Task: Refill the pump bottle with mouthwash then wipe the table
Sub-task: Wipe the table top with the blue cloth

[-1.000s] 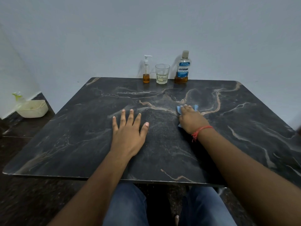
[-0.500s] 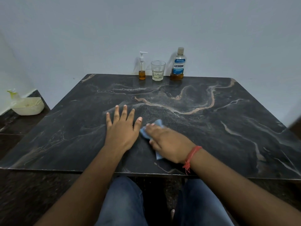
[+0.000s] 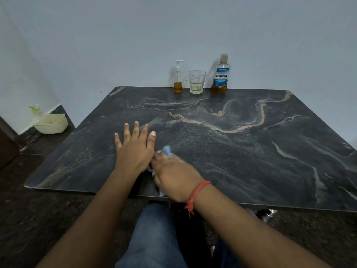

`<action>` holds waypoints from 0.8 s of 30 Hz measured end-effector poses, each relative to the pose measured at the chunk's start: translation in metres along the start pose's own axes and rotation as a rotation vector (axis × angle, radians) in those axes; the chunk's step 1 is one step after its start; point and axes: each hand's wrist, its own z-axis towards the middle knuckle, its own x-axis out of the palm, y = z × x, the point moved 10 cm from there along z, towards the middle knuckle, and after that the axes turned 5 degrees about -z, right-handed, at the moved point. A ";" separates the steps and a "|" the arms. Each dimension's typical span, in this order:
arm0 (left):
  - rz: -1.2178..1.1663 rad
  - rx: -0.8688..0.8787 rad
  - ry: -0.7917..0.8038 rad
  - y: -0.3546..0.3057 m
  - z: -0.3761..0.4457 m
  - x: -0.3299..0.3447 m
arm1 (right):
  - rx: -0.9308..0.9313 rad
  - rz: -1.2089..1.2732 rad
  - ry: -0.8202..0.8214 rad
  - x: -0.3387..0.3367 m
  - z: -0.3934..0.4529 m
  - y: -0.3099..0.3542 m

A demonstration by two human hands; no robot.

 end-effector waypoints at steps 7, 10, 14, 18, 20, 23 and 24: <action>0.020 -0.059 0.006 0.032 -0.013 -0.006 | -0.028 0.082 0.033 0.007 0.030 0.004; 0.016 -0.070 0.008 0.037 -0.017 -0.008 | 0.200 0.061 0.081 0.008 0.053 -0.042; 0.044 -0.065 0.010 0.037 -0.022 -0.008 | 0.063 0.111 0.089 0.013 0.072 -0.017; 0.066 -0.024 0.019 0.032 -0.025 -0.006 | 0.249 0.097 0.124 0.005 0.068 -0.082; 0.072 -0.011 0.023 0.029 -0.025 -0.006 | 0.343 0.053 0.148 0.005 0.060 -0.106; 0.076 -0.002 0.033 0.022 -0.023 -0.004 | 0.128 0.105 0.198 0.010 0.048 -0.082; 0.078 0.016 0.037 0.015 -0.022 -0.001 | 0.114 0.118 0.210 0.009 0.036 -0.087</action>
